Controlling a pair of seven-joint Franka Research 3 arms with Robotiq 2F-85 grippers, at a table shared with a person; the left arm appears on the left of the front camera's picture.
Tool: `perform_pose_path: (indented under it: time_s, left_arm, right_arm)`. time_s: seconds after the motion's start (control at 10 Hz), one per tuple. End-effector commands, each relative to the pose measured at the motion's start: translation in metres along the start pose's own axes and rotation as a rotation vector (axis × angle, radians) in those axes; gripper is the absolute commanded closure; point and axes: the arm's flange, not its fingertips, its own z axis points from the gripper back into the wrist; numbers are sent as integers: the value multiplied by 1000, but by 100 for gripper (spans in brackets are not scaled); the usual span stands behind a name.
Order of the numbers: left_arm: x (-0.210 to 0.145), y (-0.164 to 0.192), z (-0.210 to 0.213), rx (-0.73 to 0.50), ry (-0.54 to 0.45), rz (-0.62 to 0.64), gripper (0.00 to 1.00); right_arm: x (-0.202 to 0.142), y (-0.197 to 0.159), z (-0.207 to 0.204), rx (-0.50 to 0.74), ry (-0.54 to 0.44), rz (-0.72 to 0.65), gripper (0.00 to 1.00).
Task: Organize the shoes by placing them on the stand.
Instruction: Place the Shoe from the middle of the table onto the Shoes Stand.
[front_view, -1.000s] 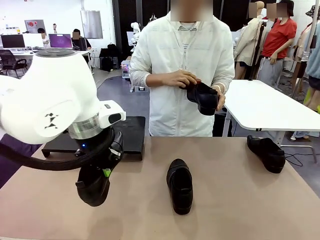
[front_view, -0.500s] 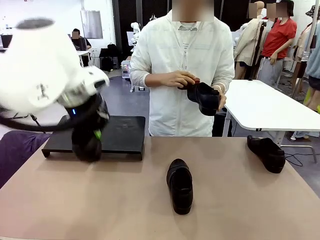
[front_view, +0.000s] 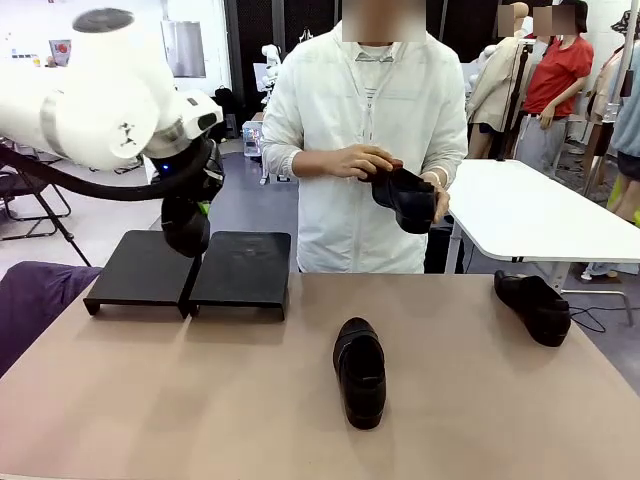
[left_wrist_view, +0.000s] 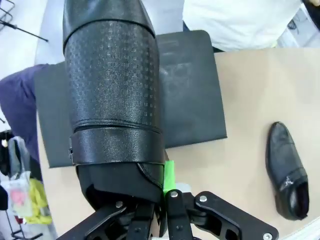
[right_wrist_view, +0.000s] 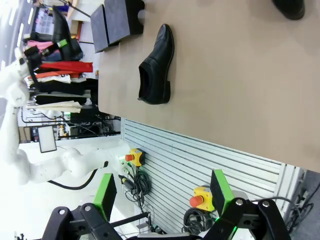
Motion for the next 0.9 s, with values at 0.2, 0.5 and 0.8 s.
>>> perform_pose_path:
  time_s: [0.2,0.5,0.8]
  left_arm:
    - [6,3,-17,-1,28,4,100]
    - [8,3,-29,-2,80,9,100]
    - [56,22,-58,-13,55,77,100]
  right_arm:
    - [-2,-1,2,-7,5,17,0]
    - [-2,-1,2,-7,5,17,0]
    - [-2,-1,2,-7,5,17,0]
